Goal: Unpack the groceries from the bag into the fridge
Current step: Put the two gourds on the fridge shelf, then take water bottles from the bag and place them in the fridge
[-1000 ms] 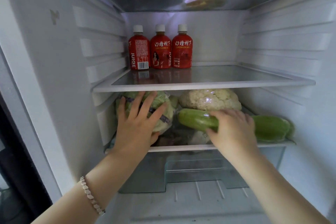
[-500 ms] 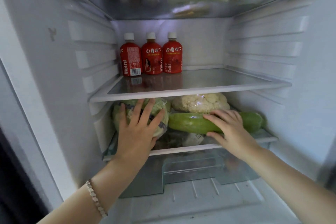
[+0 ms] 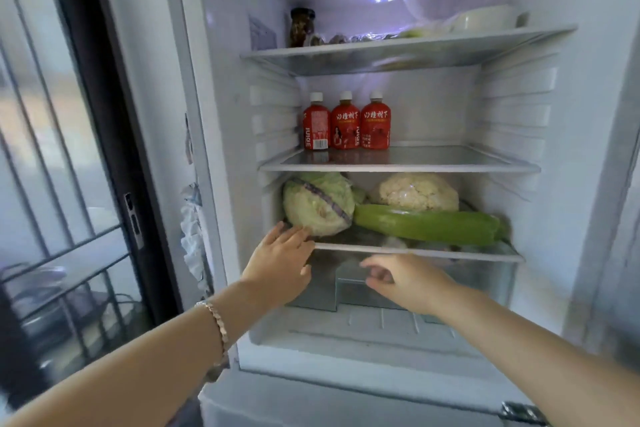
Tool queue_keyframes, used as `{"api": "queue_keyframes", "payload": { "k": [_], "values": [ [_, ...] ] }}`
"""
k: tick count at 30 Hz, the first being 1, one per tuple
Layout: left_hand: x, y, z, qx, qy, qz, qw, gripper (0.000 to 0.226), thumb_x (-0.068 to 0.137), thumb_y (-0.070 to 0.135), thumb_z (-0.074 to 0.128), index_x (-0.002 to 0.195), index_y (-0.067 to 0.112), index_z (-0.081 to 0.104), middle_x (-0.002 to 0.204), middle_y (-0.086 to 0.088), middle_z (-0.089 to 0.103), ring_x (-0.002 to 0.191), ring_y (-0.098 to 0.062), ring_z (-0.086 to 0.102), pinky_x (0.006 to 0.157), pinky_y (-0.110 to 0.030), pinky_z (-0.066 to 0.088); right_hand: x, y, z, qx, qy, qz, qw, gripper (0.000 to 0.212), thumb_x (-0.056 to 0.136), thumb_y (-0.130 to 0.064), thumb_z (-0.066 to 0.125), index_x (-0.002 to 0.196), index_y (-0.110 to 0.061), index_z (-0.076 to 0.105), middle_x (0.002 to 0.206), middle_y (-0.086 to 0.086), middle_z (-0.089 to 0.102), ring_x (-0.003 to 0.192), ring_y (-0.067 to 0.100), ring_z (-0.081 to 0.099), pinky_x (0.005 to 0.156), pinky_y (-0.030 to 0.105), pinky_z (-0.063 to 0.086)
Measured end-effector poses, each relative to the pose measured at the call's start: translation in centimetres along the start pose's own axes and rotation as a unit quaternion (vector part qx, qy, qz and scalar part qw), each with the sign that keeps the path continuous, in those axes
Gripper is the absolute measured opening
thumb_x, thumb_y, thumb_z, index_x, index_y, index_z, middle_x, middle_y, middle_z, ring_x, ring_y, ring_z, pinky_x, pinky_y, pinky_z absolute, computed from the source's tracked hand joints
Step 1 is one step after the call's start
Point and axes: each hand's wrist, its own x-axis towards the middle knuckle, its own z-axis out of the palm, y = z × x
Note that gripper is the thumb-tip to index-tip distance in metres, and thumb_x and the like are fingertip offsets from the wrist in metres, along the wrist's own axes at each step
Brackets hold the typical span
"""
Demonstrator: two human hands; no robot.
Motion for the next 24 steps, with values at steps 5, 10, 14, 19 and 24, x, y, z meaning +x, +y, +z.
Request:
{"api": "queue_keyframes", "payload": {
  "k": [5,10,14,19,24],
  "values": [
    [-10.2,3.5,-4.1,-0.076,-0.237,-0.237,0.939,0.033,0.094,0.033,0.039,0.121,0.02,0.054,0.121,0.0,0.06,0.11,-0.025,0.056,0.092,-0.034,0.046,-4.0,-3.9,2.8,-0.051,-0.174,-0.088,0.979,0.034,0.09,-0.035,0.054,0.122,-0.024,0.059,0.121,0.0,0.062,0.112,0.019,0.057,0.091,0.025,0.043],
    [-22.3,7.3,-8.7,-0.086,-0.344,-0.395,0.848,0.031,0.095,0.031,0.042,0.111,0.013,0.062,0.115,-0.005,0.063,0.106,-0.026,0.059,0.088,-0.036,0.048,-9.9,-10.4,6.6,-0.074,-0.289,-0.199,0.934,0.033,0.091,-0.03,0.05,0.11,-0.008,0.064,0.116,0.01,0.065,0.109,0.029,0.059,0.093,0.037,0.049],
    [-33.4,8.8,-14.6,-0.101,-0.386,-0.508,0.763,0.034,0.091,0.033,0.049,0.109,0.008,0.063,0.112,-0.01,0.064,0.105,-0.028,0.06,0.087,-0.033,0.049,-15.1,-17.7,9.2,-0.082,-0.334,-0.291,0.893,0.034,0.092,-0.029,0.05,0.115,-0.007,0.062,0.119,0.011,0.063,0.108,0.028,0.059,0.092,0.037,0.049],
    [-47.2,13.2,-24.0,-0.077,-0.367,-0.639,0.672,0.035,0.089,0.033,0.049,0.105,0.007,0.065,0.109,-0.012,0.065,0.1,-0.03,0.061,0.077,-0.032,0.049,-24.8,-28.6,12.1,-0.08,-0.354,-0.423,0.83,0.028,0.092,-0.028,0.051,0.115,-0.017,0.062,0.117,0.002,0.063,0.097,0.019,0.06,0.076,0.025,0.047],
    [-60.9,21.9,-35.1,-0.075,-0.291,-0.778,0.551,0.03,0.088,0.027,0.05,0.101,0.004,0.065,0.109,-0.012,0.065,0.09,-0.025,0.058,0.065,-0.024,0.04,-39.7,-40.1,13.7,-0.141,-0.329,-0.596,0.719,0.029,0.094,-0.023,0.047,0.108,-0.006,0.065,0.114,0.013,0.061,0.103,0.03,0.057,0.086,0.033,0.049]
  ]
}}
